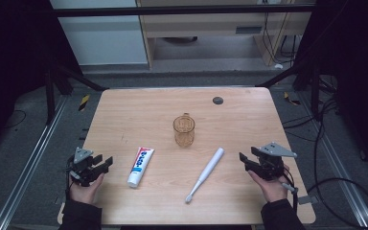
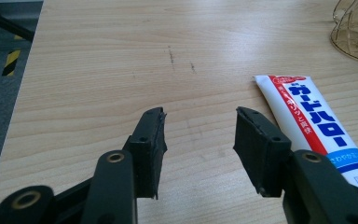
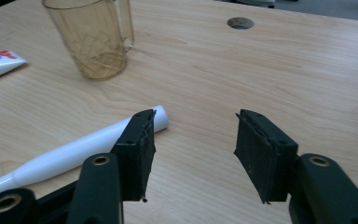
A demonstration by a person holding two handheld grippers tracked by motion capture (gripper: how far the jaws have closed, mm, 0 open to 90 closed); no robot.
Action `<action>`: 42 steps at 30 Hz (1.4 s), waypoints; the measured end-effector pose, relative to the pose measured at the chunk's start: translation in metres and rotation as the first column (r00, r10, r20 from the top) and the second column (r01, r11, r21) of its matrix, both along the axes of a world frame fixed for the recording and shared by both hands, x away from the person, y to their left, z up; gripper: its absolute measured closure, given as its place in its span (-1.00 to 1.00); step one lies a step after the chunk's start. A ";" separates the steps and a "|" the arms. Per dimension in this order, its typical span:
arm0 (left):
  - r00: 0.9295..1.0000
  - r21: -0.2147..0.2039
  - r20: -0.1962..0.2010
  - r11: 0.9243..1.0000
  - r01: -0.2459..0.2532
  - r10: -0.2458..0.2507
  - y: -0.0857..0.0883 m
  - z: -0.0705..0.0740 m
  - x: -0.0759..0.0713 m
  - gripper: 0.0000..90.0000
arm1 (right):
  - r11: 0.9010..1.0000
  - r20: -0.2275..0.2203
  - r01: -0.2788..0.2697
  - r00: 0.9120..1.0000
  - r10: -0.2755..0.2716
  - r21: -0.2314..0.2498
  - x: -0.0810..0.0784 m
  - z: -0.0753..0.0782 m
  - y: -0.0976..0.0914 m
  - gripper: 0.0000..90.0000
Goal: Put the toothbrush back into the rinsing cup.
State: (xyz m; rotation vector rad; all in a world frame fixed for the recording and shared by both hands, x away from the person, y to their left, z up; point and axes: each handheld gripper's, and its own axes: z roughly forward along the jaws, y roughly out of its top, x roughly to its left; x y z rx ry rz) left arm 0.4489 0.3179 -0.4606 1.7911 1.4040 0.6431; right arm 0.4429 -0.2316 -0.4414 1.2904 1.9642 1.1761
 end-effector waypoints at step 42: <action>1.000 0.033 -0.014 0.999 0.009 -0.009 -0.006 -0.002 0.002 0.15 | 0.945 -0.076 -0.328 0.942 0.327 0.006 -0.011 -0.010 0.098 0.99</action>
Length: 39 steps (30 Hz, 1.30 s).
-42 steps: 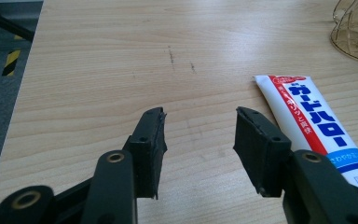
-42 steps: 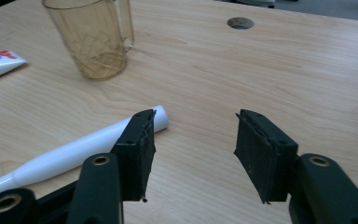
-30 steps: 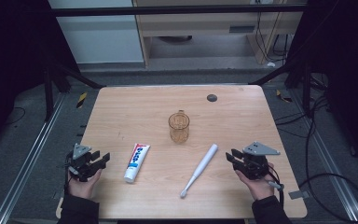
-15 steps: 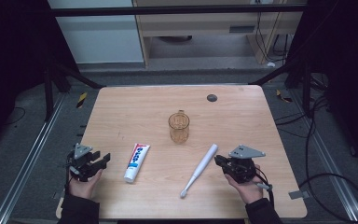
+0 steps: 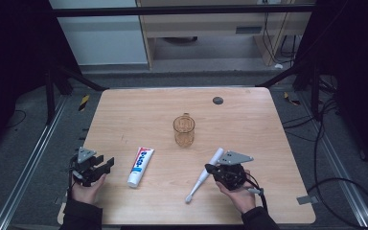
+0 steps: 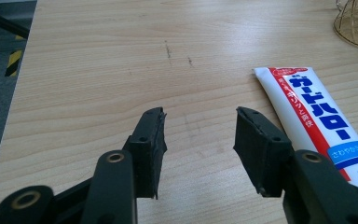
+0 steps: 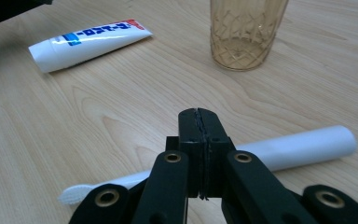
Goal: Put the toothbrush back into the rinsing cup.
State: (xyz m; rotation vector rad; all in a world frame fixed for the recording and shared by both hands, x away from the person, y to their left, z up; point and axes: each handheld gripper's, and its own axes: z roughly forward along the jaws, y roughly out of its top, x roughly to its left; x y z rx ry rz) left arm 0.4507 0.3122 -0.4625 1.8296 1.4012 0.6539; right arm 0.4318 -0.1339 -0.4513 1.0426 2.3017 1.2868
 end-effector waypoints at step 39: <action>1.000 0.014 -0.001 1.000 0.008 -0.008 -0.002 -0.001 0.000 0.11 | 0.988 -0.134 -0.127 0.984 0.115 -0.089 0.000 -0.037 0.053 1.00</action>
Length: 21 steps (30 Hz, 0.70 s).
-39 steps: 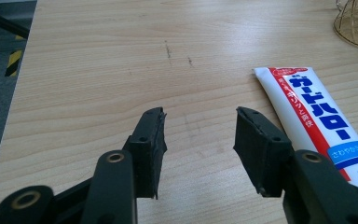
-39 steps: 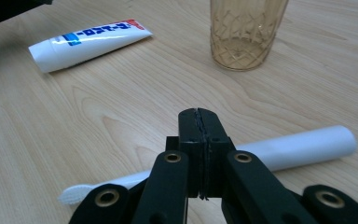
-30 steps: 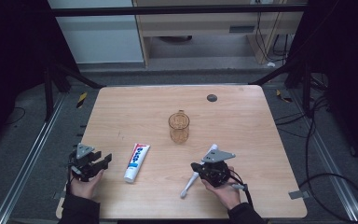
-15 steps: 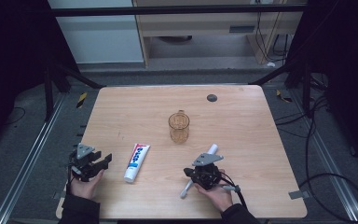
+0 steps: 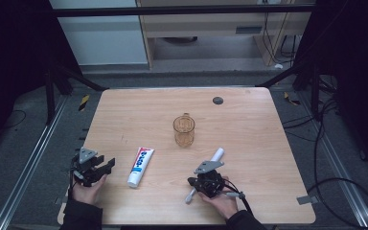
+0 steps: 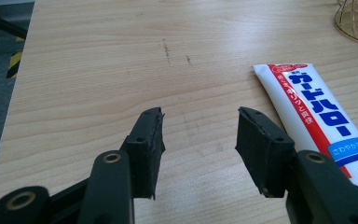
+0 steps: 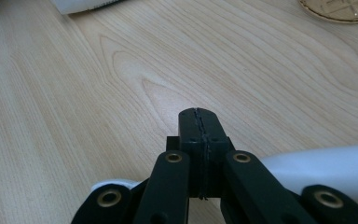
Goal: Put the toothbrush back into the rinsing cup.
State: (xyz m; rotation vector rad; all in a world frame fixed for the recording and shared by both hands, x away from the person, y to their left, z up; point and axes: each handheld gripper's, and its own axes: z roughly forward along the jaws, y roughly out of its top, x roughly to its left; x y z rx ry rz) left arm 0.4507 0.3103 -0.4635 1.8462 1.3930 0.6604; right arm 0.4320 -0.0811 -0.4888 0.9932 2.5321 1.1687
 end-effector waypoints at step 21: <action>1.000 0.001 -0.001 1.000 0.002 -0.002 0.001 0.000 0.000 0.11 | 1.000 -0.030 -0.004 1.000 0.003 -0.020 0.000 -0.003 -0.003 1.00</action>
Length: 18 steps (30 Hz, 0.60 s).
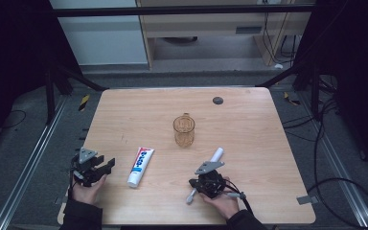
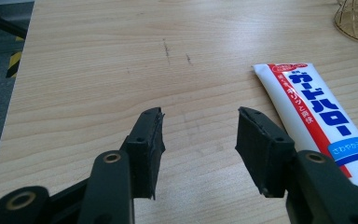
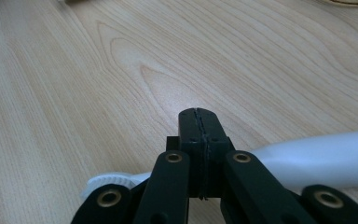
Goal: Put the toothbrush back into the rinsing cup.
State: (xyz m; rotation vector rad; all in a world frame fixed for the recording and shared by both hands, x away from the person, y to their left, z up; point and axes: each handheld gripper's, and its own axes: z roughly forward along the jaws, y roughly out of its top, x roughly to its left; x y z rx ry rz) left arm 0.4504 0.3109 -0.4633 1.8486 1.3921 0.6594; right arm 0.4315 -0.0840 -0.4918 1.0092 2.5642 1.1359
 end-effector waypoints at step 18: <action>1.000 -0.001 0.001 1.000 0.000 0.000 0.000 0.000 0.000 0.11 | 1.000 -0.005 0.009 1.000 -0.009 0.000 -0.001 0.001 -0.007 1.00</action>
